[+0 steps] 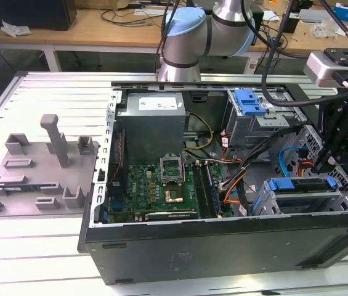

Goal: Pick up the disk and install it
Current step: 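Insert the first disk wire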

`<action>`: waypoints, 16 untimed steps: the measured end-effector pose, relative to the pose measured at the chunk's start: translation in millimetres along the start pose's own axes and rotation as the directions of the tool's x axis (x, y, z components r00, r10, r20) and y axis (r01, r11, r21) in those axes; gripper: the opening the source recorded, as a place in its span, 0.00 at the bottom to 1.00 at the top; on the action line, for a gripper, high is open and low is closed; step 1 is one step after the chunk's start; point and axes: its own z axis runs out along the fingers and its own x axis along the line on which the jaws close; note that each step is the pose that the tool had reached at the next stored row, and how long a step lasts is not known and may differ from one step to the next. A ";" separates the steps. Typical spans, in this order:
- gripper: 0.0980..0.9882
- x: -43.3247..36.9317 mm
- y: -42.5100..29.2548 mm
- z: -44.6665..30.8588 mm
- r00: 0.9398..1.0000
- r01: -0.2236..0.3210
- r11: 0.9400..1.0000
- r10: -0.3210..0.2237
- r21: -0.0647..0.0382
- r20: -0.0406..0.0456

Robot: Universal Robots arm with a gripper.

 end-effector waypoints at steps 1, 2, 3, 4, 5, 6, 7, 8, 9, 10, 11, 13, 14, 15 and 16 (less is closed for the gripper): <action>0.08 0.0 0.0 0.4 1.000 0.000 1.000 0.000 0.000 0.000; 0.08 0.0 0.0 0.9 1.000 0.000 1.000 0.000 0.000 0.000; 0.08 -0.1 0.0 1.6 1.000 0.000 1.000 0.000 0.000 0.000; 0.08 -0.1 0.1 2.3 1.000 0.000 1.000 0.000 0.000 0.000; 0.08 -0.1 0.1 3.2 1.000 0.000 1.000 0.000 0.000 0.000; 0.08 -0.2 0.1 3.9 1.000 0.000 1.000 0.000 0.000 0.000; 0.08 -0.2 0.1 4.4 1.000 0.000 1.000 0.000 0.000 0.000; 0.08 -0.2 0.2 4.8 1.000 0.000 1.000 0.000 0.000 0.000; 0.08 -0.2 0.2 5.5 1.000 0.000 1.000 0.000 0.000 0.000; 0.08 -0.3 0.2 6.1 1.000 0.000 1.000 0.000 0.000 0.000; 0.08 -0.2 0.2 6.3 1.000 0.000 1.000 0.000 0.000 0.000; 0.08 0.1 0.3 6.9 1.000 0.000 1.000 0.000 0.000 0.000; 0.08 0.4 0.3 7.4 1.000 0.000 1.000 0.000 0.000 0.000; 0.08 0.6 0.3 7.9 1.000 0.000 1.000 0.000 0.000 0.000; 0.08 0.9 0.3 8.4 1.000 0.000 1.000 0.000 0.000 0.000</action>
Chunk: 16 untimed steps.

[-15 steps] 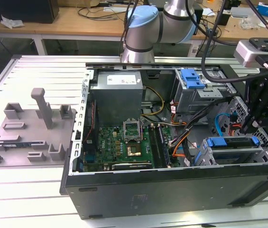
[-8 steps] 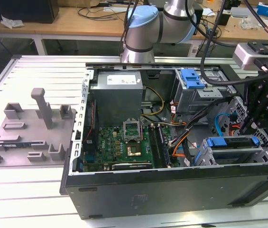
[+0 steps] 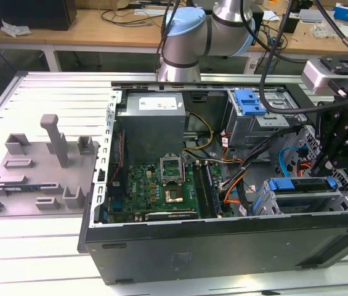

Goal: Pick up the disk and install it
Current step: 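Insert the first disk wire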

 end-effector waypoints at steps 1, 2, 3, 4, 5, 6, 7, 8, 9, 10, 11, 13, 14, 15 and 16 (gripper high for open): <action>0.08 0.1 0.0 0.4 1.000 0.000 1.000 0.000 0.000 0.000; 0.08 0.3 0.0 0.9 1.000 0.000 1.000 0.000 0.000 0.000; 0.08 0.4 0.0 1.1 1.000 0.000 1.000 0.000 0.000 0.000; 0.08 0.4 0.0 1.4 1.000 0.000 1.000 0.000 0.000 0.000; 0.08 0.5 0.0 1.7 1.000 0.000 1.000 0.000 0.000 0.000; 0.08 0.7 0.0 1.9 1.000 0.000 1.000 0.000 0.000 0.000; 0.08 0.9 0.0 2.3 1.000 0.000 1.000 0.000 0.000 0.000; 0.08 1.0 0.0 2.6 1.000 0.000 1.000 0.000 0.000 0.000; 0.08 1.2 0.0 2.8 1.000 0.000 1.000 0.000 0.000 0.000; 0.08 1.3 0.0 3.0 1.000 0.000 1.000 0.000 0.000 0.000; 0.08 1.5 0.0 3.3 1.000 0.000 1.000 0.000 0.000 0.000; 0.08 1.9 0.0 4.0 1.000 0.000 1.000 0.000 0.000 0.000; 0.08 1.9 0.1 4.3 1.000 0.000 1.000 0.000 0.000 0.000; 0.08 2.0 0.1 4.6 1.000 0.000 1.000 0.000 0.000 0.000; 0.08 2.0 0.1 5.0 1.000 0.000 1.000 0.000 0.000 0.000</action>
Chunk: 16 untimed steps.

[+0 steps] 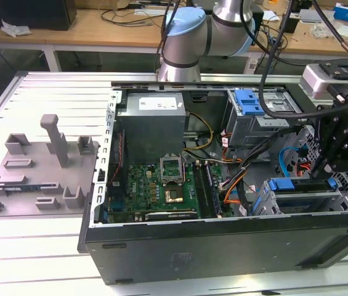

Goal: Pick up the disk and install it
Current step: 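Insert the first disk wire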

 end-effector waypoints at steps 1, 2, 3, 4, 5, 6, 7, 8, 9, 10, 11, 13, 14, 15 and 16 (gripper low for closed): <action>0.08 0.0 0.1 0.3 1.000 0.000 1.000 0.000 0.000 0.000; 0.08 0.0 0.2 1.0 1.000 0.000 1.000 0.000 0.000 0.000; 0.08 0.0 0.3 1.6 1.000 0.000 1.000 0.000 0.000 0.000; 0.08 0.0 0.3 2.1 1.000 0.000 1.000 0.000 0.000 0.000; 0.08 -1.5 0.5 2.3 1.000 0.000 1.000 0.000 0.000 0.000; 0.08 -3.0 0.6 2.2 1.000 0.000 1.000 0.000 0.000 -0.001; 0.08 -3.0 0.5 2.2 1.000 0.000 1.000 0.000 0.000 -0.002; 0.08 -3.0 0.5 2.2 1.000 -0.002 1.000 0.002 0.000 -0.002; 0.08 -3.0 0.5 2.2 1.000 -0.005 1.000 0.005 0.000 -0.002; 0.08 -3.0 0.5 2.2 1.000 -0.010 1.000 0.010 0.000 -0.003; 0.08 -2.9 0.4 -0.4 1.000 -0.015 1.000 0.015 -0.001 -0.004; 0.08 -2.5 0.3 -7.7 1.000 -0.018 1.000 0.018 -0.001 -0.006; 0.08 -2.2 0.1 -14.2 1.000 -0.019 1.000 0.019 0.000 -0.008; 0.08 -2.1 0.1 -16.0 1.000 -0.022 1.000 0.022 0.000 -0.011; 0.08 -2.1 -0.2 -16.1 0.999 -0.038 0.999 0.038 -0.001 -0.016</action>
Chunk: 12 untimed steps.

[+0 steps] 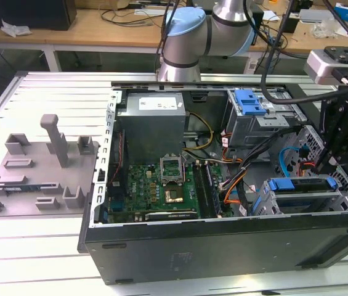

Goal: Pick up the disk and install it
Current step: 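Insert the first disk wire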

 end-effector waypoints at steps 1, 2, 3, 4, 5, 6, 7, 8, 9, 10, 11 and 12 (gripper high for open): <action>0.08 0.0 -0.3 0.0 1.000 -0.015 1.000 0.015 -0.001 -0.003; 0.08 -0.6 -0.2 0.5 1.000 -0.023 1.000 0.023 -0.001 -0.007; 0.08 -3.2 0.0 0.5 1.000 -0.021 1.000 0.021 0.000 -0.009; 0.08 -4.8 0.1 0.4 1.000 -0.016 1.000 0.016 0.000 -0.011; 0.08 -6.0 0.3 0.9 1.000 -0.010 1.000 0.010 0.001 -0.012; 0.08 -6.2 0.3 1.3 1.000 -0.004 1.000 0.004 0.001 -0.012; 0.08 -6.2 0.3 1.5 1.000 -0.001 1.000 0.001 0.001 -0.012; 0.08 -6.3 0.2 1.8 1.000 0.003 1.000 -0.003 0.002 -0.012; 0.08 -6.3 0.2 1.8 1.000 0.006 1.000 -0.006 0.002 -0.012; 0.08 -6.3 0.2 1.8 1.000 0.006 1.000 -0.006 0.002 -0.012; 0.08 -6.3 0.3 1.9 1.000 0.006 1.000 -0.006 0.002 -0.012; 0.08 -6.3 0.3 2.0 1.000 0.006 1.000 -0.006 0.002 -0.012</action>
